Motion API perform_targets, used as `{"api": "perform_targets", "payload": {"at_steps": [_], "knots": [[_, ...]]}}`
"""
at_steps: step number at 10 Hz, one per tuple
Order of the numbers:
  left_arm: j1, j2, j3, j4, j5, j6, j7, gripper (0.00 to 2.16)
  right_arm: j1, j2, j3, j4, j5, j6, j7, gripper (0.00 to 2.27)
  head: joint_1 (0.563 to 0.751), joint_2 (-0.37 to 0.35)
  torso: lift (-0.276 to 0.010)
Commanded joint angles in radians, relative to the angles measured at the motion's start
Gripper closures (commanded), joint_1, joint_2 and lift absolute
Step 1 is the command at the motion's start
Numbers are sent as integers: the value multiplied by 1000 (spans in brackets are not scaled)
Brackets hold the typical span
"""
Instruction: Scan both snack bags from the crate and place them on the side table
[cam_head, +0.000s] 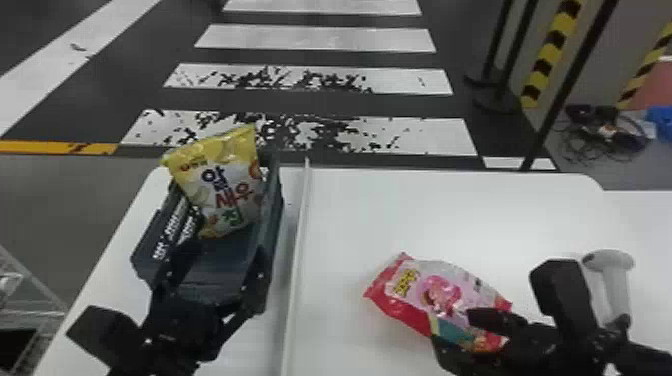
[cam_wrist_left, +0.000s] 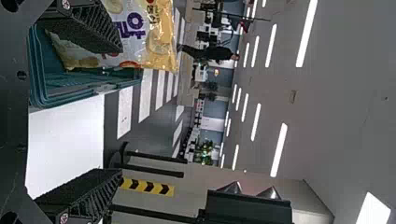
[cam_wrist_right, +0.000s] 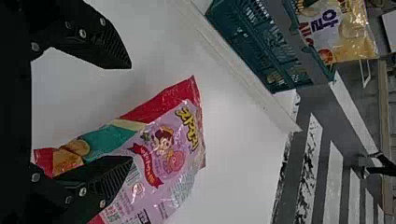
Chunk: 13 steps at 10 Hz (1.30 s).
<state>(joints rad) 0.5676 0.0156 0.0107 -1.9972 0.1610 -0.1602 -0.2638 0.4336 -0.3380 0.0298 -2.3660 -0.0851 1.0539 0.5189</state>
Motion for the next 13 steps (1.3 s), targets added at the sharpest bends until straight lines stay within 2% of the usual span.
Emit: {"api": "perform_targets", "payload": {"at_steps": [1,2,3,4,6,8,10,13], "knots": [[1,0,0,0,0,0,0,80,-3,8,9,-2,-7,1,24,805,695,27,-95],[0,0,0,2,0,0,0,80,-3,13,18,-4,-7,-5,44,1504,695,40,-95],[-2,-2,-1,2,-1,0,0,80,-7,17,29,-2,-7,-27,73,1986,695,55,-95],[-2,-2,0,3,-1,0,0,80,-12,22,42,-2,7,-60,107,2192,695,73,-95],[-3,-3,-1,3,-1,0,0,80,-27,31,78,13,24,-125,136,2250,695,110,-95],[-5,-3,-5,2,-3,0,0,80,-67,40,127,120,31,-281,141,2250,695,133,-95],[-5,-3,-6,3,-5,3,0,80,-118,68,162,255,16,-432,197,2250,695,171,-95],[-5,-3,-6,2,-5,9,0,80,-193,96,193,404,31,-533,250,2250,695,205,-95]]}}
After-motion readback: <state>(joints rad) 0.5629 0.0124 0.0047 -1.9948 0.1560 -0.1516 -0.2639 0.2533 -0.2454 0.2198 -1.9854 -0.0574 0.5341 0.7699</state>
